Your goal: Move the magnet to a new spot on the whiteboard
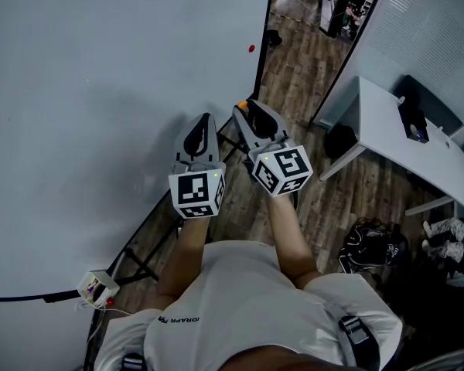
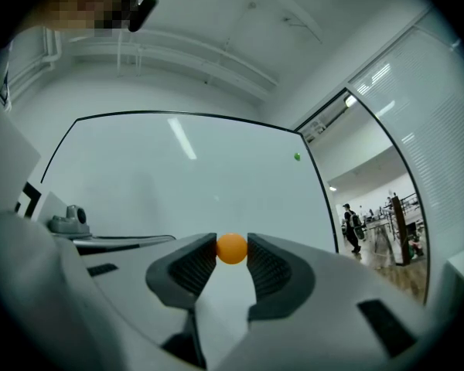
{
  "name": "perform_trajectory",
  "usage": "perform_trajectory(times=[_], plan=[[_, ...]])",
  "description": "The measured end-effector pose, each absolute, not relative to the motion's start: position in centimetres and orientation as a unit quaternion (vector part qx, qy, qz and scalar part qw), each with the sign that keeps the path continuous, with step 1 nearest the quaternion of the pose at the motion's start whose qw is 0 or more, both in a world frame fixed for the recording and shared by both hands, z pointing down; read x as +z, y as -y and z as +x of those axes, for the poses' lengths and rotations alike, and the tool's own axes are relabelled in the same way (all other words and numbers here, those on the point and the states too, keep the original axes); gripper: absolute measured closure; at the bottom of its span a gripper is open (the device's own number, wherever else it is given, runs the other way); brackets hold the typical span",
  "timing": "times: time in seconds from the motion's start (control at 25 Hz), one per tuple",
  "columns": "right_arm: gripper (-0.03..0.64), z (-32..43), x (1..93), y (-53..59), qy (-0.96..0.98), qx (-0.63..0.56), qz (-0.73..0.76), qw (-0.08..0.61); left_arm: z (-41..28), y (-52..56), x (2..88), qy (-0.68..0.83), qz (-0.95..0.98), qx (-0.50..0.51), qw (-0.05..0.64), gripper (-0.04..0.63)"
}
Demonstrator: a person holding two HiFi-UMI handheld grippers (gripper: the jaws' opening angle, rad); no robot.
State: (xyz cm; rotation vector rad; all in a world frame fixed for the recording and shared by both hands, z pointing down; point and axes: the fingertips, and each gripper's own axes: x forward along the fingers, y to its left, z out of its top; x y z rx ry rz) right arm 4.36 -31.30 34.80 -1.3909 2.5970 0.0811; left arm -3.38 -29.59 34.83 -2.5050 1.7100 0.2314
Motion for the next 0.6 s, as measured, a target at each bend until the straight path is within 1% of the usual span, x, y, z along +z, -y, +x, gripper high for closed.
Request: perform_trajectory(times=[0.6], plan=[[0.485, 3.3, 34.5, 32.7, -0.886, 0.016, -0.453, 0.097, -4.2, 29.5, 35.0, -0.567, -0.818, 0.079, 0.048, 0.592]])
